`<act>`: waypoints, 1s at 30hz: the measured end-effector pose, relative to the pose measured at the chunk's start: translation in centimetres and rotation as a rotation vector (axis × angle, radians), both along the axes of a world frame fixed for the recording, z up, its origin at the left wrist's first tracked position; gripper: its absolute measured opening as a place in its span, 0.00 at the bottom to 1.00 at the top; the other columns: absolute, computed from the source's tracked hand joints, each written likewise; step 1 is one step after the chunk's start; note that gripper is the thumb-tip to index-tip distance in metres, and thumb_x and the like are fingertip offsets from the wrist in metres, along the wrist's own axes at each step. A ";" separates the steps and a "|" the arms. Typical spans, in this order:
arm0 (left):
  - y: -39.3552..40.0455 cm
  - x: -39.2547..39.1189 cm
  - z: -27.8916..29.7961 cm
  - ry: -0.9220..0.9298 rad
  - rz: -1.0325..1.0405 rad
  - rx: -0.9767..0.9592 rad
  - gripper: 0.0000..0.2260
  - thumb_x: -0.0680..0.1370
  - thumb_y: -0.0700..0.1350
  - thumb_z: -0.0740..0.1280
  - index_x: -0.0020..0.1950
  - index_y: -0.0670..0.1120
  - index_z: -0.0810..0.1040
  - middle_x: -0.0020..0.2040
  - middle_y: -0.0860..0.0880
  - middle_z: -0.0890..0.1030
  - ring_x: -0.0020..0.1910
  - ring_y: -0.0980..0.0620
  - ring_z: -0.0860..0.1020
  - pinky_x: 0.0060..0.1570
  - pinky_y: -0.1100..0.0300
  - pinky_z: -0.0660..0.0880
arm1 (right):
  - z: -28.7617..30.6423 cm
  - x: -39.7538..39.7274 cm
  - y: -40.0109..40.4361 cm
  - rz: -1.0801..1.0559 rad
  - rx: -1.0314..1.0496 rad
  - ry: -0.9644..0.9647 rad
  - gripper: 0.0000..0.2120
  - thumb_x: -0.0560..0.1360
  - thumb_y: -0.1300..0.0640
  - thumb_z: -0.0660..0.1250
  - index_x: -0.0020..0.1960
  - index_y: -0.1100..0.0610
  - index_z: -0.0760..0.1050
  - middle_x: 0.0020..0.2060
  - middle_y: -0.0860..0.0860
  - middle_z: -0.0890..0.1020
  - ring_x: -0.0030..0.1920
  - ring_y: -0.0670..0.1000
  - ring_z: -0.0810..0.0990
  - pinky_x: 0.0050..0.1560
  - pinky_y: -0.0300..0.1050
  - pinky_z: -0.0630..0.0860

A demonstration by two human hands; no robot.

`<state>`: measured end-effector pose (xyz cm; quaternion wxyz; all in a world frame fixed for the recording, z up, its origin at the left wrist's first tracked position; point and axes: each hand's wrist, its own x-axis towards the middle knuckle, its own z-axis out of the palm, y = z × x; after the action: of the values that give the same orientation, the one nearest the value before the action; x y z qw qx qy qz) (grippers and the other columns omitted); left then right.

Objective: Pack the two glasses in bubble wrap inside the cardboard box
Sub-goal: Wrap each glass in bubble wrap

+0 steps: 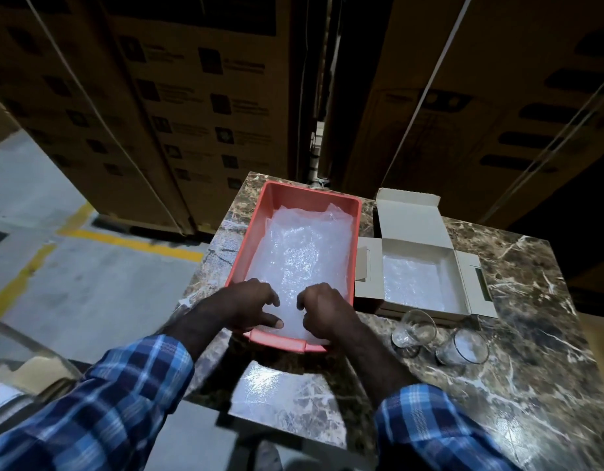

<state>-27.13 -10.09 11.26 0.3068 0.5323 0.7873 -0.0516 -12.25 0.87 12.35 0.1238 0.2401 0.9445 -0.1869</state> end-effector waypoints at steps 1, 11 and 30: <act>0.1 0.0 0.1 -0.011 0.005 0.002 0.28 0.77 0.63 0.68 0.72 0.51 0.73 0.70 0.50 0.75 0.69 0.50 0.71 0.65 0.55 0.69 | 0.1 -0.1 0.3 -0.002 0.019 0.022 0.14 0.73 0.68 0.65 0.57 0.61 0.81 0.54 0.58 0.80 0.55 0.58 0.79 0.53 0.51 0.79; -0.1 -0.3 -0.1 -0.101 0.013 0.057 0.29 0.71 0.67 0.72 0.69 0.57 0.76 0.69 0.55 0.76 0.69 0.52 0.72 0.67 0.51 0.70 | 1.7 0.3 1.8 -0.173 -0.115 0.167 0.17 0.70 0.60 0.68 0.58 0.56 0.83 0.54 0.52 0.75 0.59 0.52 0.73 0.53 0.44 0.73; 0.0 -1.0 0.0 -0.287 0.024 0.309 0.05 0.78 0.47 0.71 0.50 0.48 0.86 0.47 0.54 0.86 0.45 0.60 0.81 0.51 0.62 0.75 | 1.8 -0.4 1.9 0.161 0.143 -0.171 0.15 0.72 0.55 0.65 0.57 0.54 0.81 0.52 0.52 0.84 0.58 0.53 0.79 0.77 0.51 0.54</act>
<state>-28.11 -10.14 11.21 0.3313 0.5657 0.7402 0.1498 -12.63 2.77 14.11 0.2010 0.1867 0.9577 -0.0872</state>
